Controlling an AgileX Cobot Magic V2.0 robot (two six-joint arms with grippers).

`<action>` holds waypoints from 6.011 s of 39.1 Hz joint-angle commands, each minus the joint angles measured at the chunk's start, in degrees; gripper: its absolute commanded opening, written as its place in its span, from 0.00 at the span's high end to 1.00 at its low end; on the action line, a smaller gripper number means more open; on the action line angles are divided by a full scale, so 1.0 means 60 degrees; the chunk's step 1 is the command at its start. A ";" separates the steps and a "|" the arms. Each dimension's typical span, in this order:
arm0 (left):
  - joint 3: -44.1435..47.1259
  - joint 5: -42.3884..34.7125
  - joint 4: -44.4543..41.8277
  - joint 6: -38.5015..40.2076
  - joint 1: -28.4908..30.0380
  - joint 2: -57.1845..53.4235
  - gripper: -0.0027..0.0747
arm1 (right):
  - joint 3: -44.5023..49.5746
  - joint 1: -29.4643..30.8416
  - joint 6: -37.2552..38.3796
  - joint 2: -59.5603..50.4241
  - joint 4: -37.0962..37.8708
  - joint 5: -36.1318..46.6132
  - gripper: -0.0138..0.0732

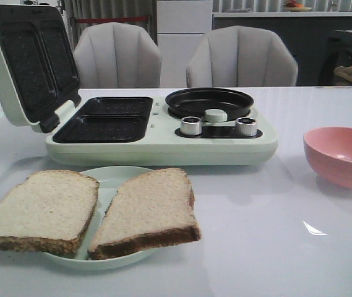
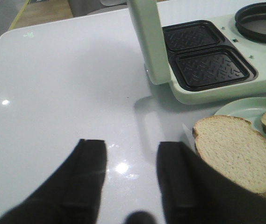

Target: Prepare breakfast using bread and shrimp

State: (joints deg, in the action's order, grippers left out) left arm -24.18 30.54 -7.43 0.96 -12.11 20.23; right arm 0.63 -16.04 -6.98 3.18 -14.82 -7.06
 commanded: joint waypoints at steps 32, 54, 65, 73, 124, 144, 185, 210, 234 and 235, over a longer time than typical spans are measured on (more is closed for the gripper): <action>-0.0257 0.1189 -0.6949 0.0310 -0.5713 0.3265 0.28 | -0.0258 -0.0015 -0.0053 0.0112 -0.0037 0.0731 0.68; 0.0410 -0.0425 -0.8076 0.0525 -0.6663 0.6095 0.30 | -0.0258 -0.0015 -0.0053 0.0112 -0.0037 0.0731 0.68; 0.0370 -0.0753 -0.8773 0.0812 -0.6644 0.7606 0.30 | -0.0258 -0.0015 -0.0053 0.0112 -0.0037 0.0731 0.68; 0.0197 -0.0757 -0.9403 0.1377 -0.6584 0.8519 0.30 | -0.0258 -0.0015 -0.0053 0.0112 -0.0037 0.0731 0.68; -0.0805 -0.0681 -1.1858 0.3494 -0.5494 1.1328 0.74 | -0.0258 -0.0015 -0.0053 0.0112 -0.0037 0.0731 0.68; -0.0976 -0.0400 -1.1755 0.3494 -0.5513 1.0208 0.81 | -0.0258 -0.0015 -0.0053 0.0112 -0.0037 0.0731 0.68; -0.4649 -0.0130 -1.3761 0.3494 -0.4681 0.9245 0.81 | -0.0258 -0.0015 -0.0053 0.0112 -0.0037 0.0731 0.68; -0.8356 -0.1676 -1.4295 0.3891 -0.2545 1.3187 0.81 | -0.0258 -0.0015 -0.0053 0.0112 -0.0037 0.0731 0.68; -1.0488 -0.1576 -1.4543 0.4759 -0.2115 1.5563 0.81 | -0.0258 -0.0015 -0.0053 0.0112 -0.0037 0.0731 0.68; -1.0488 -0.1576 -1.4569 0.4847 -0.2068 1.5563 0.81 | -0.0258 -0.0015 -0.0053 0.0112 -0.0037 0.0731 0.68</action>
State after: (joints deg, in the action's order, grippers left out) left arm -84.81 20.01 -93.16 26.76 -25.64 116.91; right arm 0.63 -16.04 -6.98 3.18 -14.82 -7.06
